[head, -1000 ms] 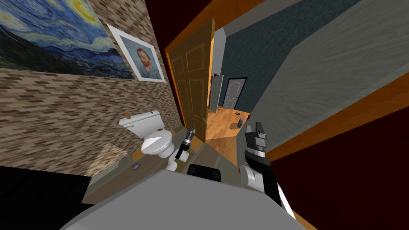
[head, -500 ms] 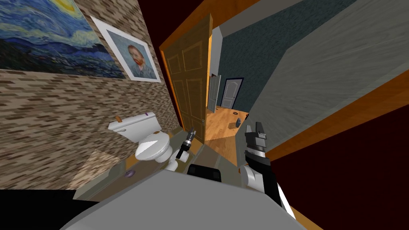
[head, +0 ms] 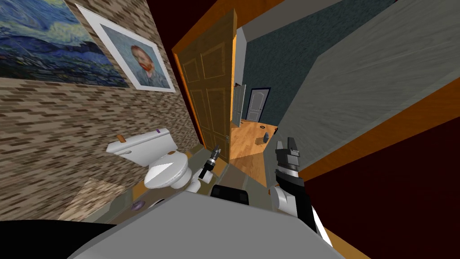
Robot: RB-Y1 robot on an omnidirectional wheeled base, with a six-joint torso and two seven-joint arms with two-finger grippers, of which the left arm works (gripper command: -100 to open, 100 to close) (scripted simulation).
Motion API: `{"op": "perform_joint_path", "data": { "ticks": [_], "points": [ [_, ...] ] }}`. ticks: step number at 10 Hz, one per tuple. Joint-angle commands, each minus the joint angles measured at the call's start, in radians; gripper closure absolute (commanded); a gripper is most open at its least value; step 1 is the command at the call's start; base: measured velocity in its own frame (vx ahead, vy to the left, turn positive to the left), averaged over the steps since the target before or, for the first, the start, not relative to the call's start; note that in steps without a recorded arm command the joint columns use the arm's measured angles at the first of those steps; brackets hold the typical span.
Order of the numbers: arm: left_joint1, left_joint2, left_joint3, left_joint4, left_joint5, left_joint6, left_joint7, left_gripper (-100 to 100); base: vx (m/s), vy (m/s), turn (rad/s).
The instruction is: Push the door open
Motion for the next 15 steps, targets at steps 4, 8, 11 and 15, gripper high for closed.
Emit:
{"op": "perform_joint_path", "data": {
  "ticks": [4, 8, 11, 15],
  "points": [
    [-0.053, 0.007, -0.017, 0.130, 0.000, -0.019, 0.016, -100, 0.080, 0.063, -0.099],
    [-0.082, 0.010, -0.026, 0.202, -0.001, -0.030, 0.024, -100, 0.049, 0.044, -0.061],
    [-0.108, 0.012, -0.035, 0.269, -0.001, -0.039, 0.031, -100, 0.061, 0.054, -0.079],
    [-0.138, 0.015, -0.045, 0.343, -0.001, -0.050, 0.039, -100, 0.058, 0.047, -0.069]
  ]
}}
